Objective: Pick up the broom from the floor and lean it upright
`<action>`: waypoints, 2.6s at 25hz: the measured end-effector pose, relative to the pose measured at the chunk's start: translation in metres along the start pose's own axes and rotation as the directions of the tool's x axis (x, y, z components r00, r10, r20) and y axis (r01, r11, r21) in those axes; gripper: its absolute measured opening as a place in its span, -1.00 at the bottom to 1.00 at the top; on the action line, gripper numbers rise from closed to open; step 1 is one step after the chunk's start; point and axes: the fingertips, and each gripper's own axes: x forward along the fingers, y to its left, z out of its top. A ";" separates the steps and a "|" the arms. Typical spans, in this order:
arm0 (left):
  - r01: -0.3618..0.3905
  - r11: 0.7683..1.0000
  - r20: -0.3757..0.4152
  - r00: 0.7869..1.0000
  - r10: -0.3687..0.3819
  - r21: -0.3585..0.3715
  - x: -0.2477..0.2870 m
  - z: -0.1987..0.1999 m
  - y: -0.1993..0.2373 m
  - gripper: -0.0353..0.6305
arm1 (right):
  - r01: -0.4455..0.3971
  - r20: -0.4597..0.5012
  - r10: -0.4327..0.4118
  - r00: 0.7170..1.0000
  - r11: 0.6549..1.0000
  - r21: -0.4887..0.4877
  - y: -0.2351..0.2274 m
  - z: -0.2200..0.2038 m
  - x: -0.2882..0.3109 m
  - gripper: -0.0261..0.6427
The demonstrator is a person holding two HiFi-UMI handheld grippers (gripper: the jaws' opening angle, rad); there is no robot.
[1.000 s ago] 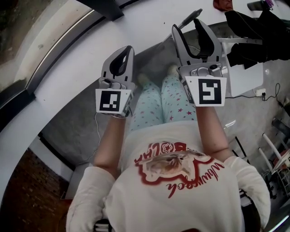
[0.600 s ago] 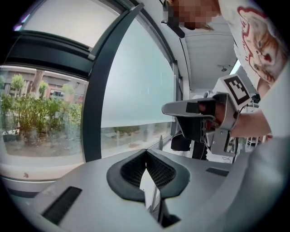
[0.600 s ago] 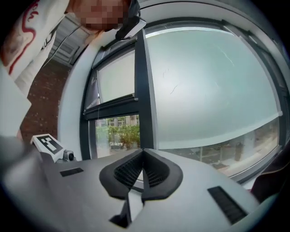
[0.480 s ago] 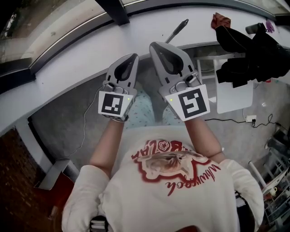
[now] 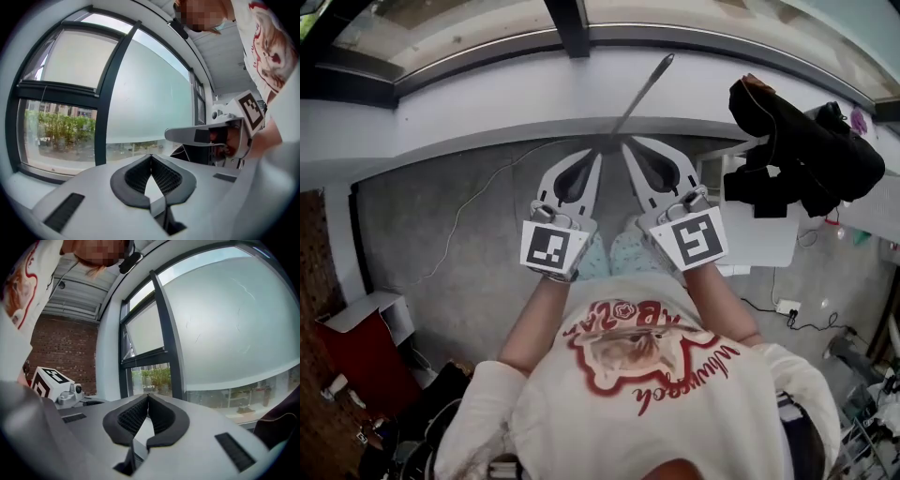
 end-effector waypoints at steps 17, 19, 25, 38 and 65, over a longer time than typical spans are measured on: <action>-0.050 0.994 0.017 0.999 0.049 0.093 -0.239 -0.004 -0.066 -0.83 | -0.064 0.018 0.066 0.998 0.995 -0.082 0.207 -0.005 -0.098 -0.85; -0.041 0.994 -0.013 0.999 0.043 0.102 -0.284 -0.017 -0.080 -0.83 | -0.044 0.024 0.046 0.999 0.996 -0.083 0.244 -0.006 -0.122 -0.85; -0.008 0.998 -0.047 0.999 0.011 0.062 -0.376 -0.027 -0.122 -0.83 | -0.103 -0.062 0.098 0.993 0.991 -0.081 0.344 -0.017 -0.187 -0.85; 0.022 0.999 0.001 1.000 -0.022 0.043 -0.395 -0.023 -0.181 -0.83 | -0.098 -0.106 0.089 0.990 0.992 -0.084 0.367 -0.025 -0.267 -0.85; 0.086 0.994 0.010 0.996 -0.087 0.071 -0.389 -0.018 -0.200 -0.83 | -0.063 -0.096 0.056 0.994 0.996 -0.067 0.358 -0.028 -0.279 -0.85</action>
